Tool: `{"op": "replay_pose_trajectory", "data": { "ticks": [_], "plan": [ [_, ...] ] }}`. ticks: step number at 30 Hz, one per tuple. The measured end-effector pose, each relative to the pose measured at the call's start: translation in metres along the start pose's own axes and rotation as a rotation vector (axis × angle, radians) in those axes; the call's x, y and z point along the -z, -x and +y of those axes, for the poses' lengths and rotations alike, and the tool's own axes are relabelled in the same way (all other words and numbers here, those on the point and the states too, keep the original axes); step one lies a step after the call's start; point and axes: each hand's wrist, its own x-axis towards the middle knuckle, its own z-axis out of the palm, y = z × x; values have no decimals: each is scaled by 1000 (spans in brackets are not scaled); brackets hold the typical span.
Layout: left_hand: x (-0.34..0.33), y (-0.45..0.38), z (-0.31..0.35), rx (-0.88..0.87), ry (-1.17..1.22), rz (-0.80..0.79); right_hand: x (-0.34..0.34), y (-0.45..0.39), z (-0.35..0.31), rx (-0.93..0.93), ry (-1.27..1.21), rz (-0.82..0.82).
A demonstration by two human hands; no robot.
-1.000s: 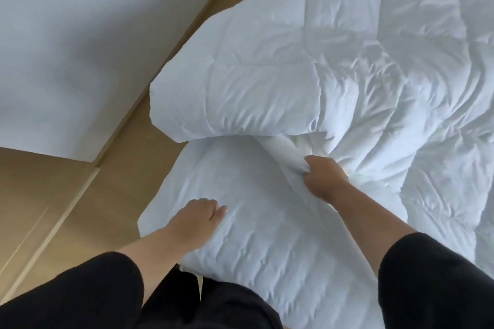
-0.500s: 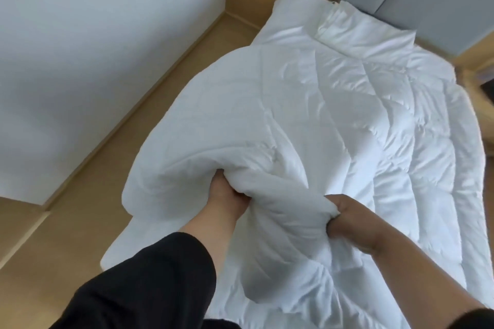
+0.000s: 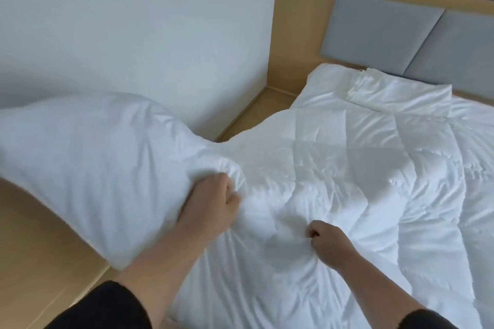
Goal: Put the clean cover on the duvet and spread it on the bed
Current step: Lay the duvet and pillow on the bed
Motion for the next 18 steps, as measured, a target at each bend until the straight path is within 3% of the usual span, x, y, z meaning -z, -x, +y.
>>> {"op": "replay_pose_trajectory", "data": {
  "ticks": [2,4,6,8,11,15,18],
  "plan": [
    [-22,20,-49,68,-344,-326,-19,1,7,3,173,-120],
    [-46,59,-104,218,-540,-782,-48,10,23,28,301,-306],
    [-62,108,-144,332,-538,-1234,-75,30,41,20,357,-497],
    [-73,149,-158,385,-495,-1449,-95,59,63,-53,338,-610],
    [-92,176,-156,155,-478,-1412,-112,111,101,-214,257,-604],
    [-111,173,-121,108,-266,-1130,-125,195,141,-430,103,-471],
    [-132,175,-88,-27,-192,-1075,-133,257,157,-541,-31,-389]
  ]
}}
